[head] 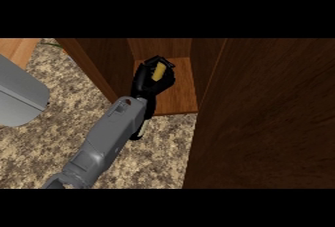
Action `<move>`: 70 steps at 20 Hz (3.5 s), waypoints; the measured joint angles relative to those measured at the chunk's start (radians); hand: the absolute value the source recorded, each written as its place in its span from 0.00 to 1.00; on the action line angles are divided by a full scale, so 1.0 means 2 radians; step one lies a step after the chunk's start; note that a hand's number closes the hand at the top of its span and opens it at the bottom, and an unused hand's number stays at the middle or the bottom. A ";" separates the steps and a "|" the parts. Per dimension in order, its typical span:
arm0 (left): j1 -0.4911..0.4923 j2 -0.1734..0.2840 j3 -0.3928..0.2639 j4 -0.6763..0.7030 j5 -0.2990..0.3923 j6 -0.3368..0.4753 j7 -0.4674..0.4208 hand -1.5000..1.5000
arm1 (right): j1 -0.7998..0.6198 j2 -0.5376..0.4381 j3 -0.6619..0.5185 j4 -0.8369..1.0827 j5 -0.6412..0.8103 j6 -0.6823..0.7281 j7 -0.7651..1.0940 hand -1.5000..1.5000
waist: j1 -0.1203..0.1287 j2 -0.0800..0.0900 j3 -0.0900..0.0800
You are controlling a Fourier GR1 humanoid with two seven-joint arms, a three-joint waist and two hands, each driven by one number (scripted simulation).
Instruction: Pick up the wine, place it into the cabinet and close the cabinet
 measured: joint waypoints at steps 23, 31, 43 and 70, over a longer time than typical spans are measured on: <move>-0.087 0.023 0.059 0.154 0.020 0.029 -0.056 0.00 | 0.031 0.001 0.008 0.005 -0.013 0.030 -0.055 0.00 | -0.022 0.011 0.000; -0.110 0.036 0.056 0.182 0.006 0.067 -0.060 0.00 | 0.039 -0.002 0.012 0.005 -0.016 0.039 -0.068 0.00 | -0.029 0.013 -0.001; -0.127 0.033 0.086 0.162 0.029 0.003 -0.091 1.00 | 0.047 -0.002 0.008 0.006 -0.019 0.043 -0.080 0.00 | -0.021 0.011 -0.001; -0.095 0.000 0.084 0.070 0.073 -0.140 -0.075 0.00 | 0.093 -0.032 -0.016 -0.003 -0.018 0.027 -0.079 0.00 | 0.022 -0.011 0.000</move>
